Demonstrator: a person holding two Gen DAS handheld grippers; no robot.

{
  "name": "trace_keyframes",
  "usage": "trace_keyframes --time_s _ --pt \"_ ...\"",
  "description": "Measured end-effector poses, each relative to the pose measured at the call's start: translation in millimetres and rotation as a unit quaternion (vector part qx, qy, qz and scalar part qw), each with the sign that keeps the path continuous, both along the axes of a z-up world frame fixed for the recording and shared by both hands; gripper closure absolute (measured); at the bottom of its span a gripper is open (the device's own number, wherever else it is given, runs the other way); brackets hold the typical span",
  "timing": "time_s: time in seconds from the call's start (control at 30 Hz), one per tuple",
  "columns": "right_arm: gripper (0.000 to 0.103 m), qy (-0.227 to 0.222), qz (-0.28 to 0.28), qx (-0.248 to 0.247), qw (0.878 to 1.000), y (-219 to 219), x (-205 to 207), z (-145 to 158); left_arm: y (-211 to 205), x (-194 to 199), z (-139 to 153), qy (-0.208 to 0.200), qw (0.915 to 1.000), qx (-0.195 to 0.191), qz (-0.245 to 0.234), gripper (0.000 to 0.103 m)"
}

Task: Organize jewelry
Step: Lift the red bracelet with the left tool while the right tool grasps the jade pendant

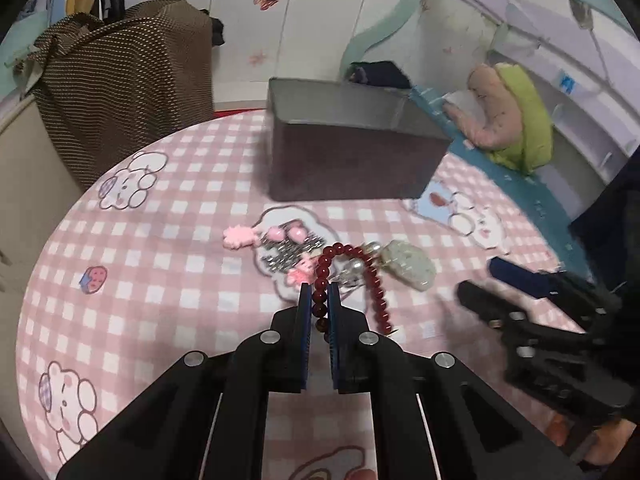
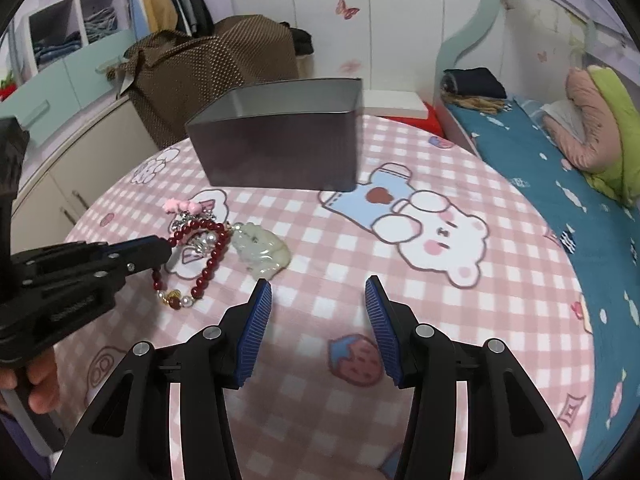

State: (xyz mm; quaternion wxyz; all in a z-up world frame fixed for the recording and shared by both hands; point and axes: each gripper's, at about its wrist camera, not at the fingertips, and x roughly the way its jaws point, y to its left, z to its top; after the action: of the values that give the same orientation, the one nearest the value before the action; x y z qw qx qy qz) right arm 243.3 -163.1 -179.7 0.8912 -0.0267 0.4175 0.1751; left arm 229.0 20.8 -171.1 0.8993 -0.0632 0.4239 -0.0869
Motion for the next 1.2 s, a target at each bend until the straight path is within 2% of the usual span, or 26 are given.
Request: trace_keyframes --time_s 0.13,0.33,0.47,0.57,0.67,0.73,0.77,0.8,0.87,1.2 --pt "0.055 0.004 0.015 -0.008 1.0 10.0 3.5 -1.1 2.4 -5.6 9.7 -0.021 0.9993 -0.021 -0.021 0.097" --pt "0.055 0.01 0.032 -0.029 0.999 28.3 17.2 -5.3 -3.0 -14.7 33.2 -0.066 0.9961 -0.016 -0.057 0.097" --pt "0.053 0.011 0.051 -0.034 0.998 38.9 25.6 -5.9 -2.4 -15.9 36.5 -0.071 0.9951 -0.017 -0.067 0.097" --pt "0.049 0.014 0.064 -0.036 0.997 47.3 33.0 -7.7 1.2 -14.2 36.1 -0.07 0.9954 -0.016 -0.063 0.097" --pt "0.049 0.013 0.071 -0.039 0.997 54.3 38.2 -9.1 4.8 -10.2 33.2 -0.063 0.9961 -0.019 -0.058 0.097" --pt "0.052 0.013 0.071 -0.039 0.997 56.0 39.7 -8.5 7.1 -8.7 31.9 -0.06 0.9964 -0.021 -0.057 0.097" --pt "0.065 0.012 0.072 -0.036 0.997 56.3 40.3 -7.9 7.8 -7.9 31.5 -0.058 0.9965 -0.022 -0.056 0.097" --pt "0.07 0.013 0.073 -0.033 0.997 56.3 40.4 -7.3 8.1 -7.7 31.4 -0.058 0.9965 -0.024 -0.055 0.097" --pt "0.074 0.011 0.07 -0.035 0.997 56.9 38.9 -6.3 8.8 -6.0 32.3 -0.057 0.9964 -0.029 -0.057 0.097" --pt "0.074 -0.021 0.061 -0.002 0.998 36.1 28.3 28.5 9.1 5.2 54.1 -0.061 0.9936 -0.048 -0.082 0.097"
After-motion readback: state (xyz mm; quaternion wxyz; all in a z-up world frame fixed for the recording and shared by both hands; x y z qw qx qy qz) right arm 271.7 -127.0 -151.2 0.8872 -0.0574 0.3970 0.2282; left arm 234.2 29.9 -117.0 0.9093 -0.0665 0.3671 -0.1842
